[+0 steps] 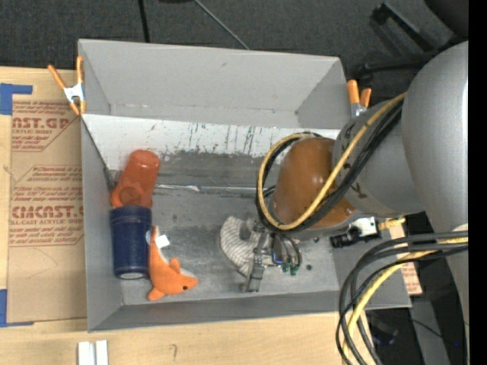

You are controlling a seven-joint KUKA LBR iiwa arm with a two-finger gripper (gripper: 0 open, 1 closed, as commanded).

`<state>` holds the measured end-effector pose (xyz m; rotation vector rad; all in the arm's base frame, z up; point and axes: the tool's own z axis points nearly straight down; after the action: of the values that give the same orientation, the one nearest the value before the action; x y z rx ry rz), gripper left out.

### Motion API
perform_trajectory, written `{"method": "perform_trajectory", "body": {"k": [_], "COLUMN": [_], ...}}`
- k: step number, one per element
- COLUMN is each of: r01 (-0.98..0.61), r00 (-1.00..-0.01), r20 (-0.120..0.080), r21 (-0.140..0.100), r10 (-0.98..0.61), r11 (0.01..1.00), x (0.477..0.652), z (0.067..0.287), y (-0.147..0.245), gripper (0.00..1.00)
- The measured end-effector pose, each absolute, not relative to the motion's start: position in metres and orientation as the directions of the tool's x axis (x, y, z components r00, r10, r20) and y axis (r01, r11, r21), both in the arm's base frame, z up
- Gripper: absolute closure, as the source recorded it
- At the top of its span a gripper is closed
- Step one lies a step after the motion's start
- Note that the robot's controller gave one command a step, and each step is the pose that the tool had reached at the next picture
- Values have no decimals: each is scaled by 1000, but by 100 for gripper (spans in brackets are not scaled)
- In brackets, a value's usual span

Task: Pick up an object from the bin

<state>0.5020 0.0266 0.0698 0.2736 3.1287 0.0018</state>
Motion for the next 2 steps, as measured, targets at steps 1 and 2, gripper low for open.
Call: {"method": "perform_trajectory", "body": {"k": [1, 2], "r01": [107, 173], "r00": [-994, -985], "r20": [2, -2], "r21": [0, 2], "r10": [107, 173], "r11": [994, 985], "x": [509, 502], "z": [68, 70], "y": [24, 27], "gripper": [0, 100]}}
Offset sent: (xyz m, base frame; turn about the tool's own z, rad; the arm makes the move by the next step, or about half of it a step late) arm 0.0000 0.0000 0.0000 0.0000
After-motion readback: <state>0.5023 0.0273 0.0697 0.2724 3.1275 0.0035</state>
